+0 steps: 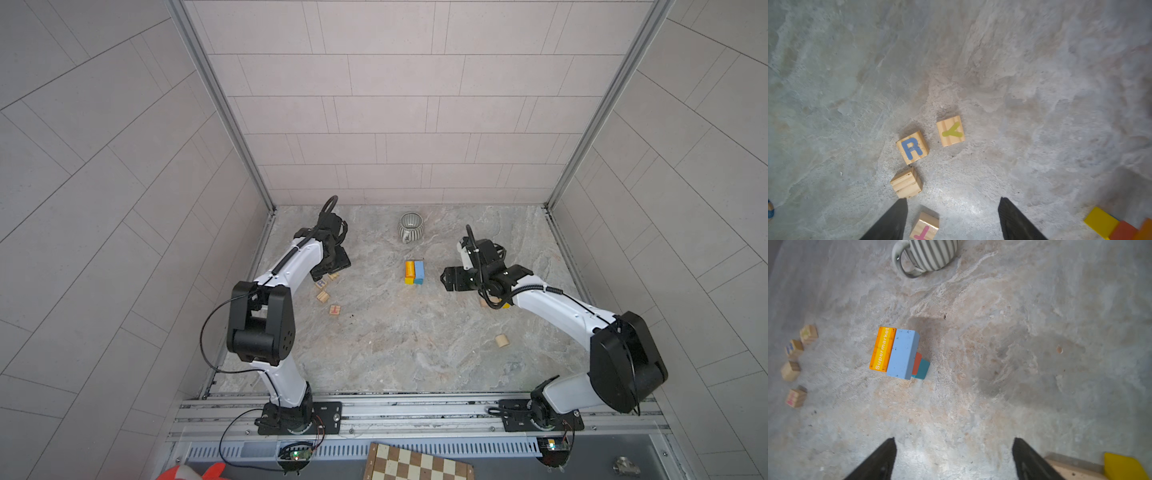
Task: Build the wood block tower
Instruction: 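Lower the left gripper and close it on the wooden Y-letter cube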
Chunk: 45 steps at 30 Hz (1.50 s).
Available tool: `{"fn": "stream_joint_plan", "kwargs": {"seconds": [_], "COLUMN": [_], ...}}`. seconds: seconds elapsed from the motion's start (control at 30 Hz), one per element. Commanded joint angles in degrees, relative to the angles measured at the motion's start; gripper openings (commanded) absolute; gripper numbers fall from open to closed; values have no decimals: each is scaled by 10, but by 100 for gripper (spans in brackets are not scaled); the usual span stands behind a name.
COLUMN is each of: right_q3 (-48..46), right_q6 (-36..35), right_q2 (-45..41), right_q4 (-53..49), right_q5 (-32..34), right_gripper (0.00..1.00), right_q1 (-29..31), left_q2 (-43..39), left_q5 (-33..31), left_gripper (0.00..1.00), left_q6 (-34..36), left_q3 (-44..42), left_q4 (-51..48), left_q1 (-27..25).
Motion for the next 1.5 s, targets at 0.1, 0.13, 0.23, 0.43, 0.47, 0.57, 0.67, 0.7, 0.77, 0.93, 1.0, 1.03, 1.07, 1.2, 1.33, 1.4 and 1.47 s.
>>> {"fn": "stream_joint_plan", "kwargs": {"seconds": [0.1, 0.13, 0.23, 0.43, 0.47, 0.57, 0.67, 0.7, 0.77, 0.93, 1.0, 1.03, 1.07, 1.2, 1.33, 1.4, 1.47], "right_q3": [-67, -74, -93, -101, -101, -101, -103, -103, -103, -103, -103, -103, -104, -106, -108, -108, -107], "right_q6": [28, 30, 44, 52, 53, 54, 59, 63, 64, 63, 63, 63, 64, 65, 66, 66, 66], "right_q2": [-76, -83, -96, -103, -101, -95, -87, -85, -82, -78, -76, -75, -74, -75, -73, -73, -74], "right_q4": [91, 99, 129, 147, 149, 153, 161, 162, 163, 164, 165, 166, 167, 171, 175, 174, 174], "right_q5": [5, 8, 4, -3, -3, -7, -15, -17, -19, -19, -18, -19, -19, -20, -21, -23, -23], "right_gripper": [99, 99, 99, 99, 99, 99, 99, 99, 99, 99, 99, 99, 97, 91, 86, 85, 85], "right_q1": [3, 3, 3, 6, 6, 9, 10, 10, 10, 10, 10, 10, 10, 10, 10, 10, 10], "left_q2": [65, 72, 92, 116, 119, 129, 140, 143, 148, 168, 172, 172, 173, 173, 171, 169, 166], "left_q5": [-13, -13, -10, -9, -7, -3, 5, 11, 18, 23, 24, 23, 24, 24, 23, 23, 25], "left_gripper": [75, 75, 72, 68, 67, 66, 63, 63, 62, 59, 58, 57, 56, 51, 44, 41, 37], "left_q6": [8, 8, 7, 8, 7, 6, 3, 2, -1, -2, -2, -3, -3, -3, -3, -2, -1], "left_q3": [47, 50, 60, 71, 72, 80, 84, 86, 88, 102, 103, 103, 102, 99, 95, 93, 91], "left_q4": [-23, -20, -16, -6, -4, 0, 10, 13, 20, 19, 21, 22, 23, 24, 27, 27, 27], "left_q1": [5, 6, 8, 18, 20, 24, 28, 29, 28, 29, 28, 28, 29, 28, 29, 28, 29]}}
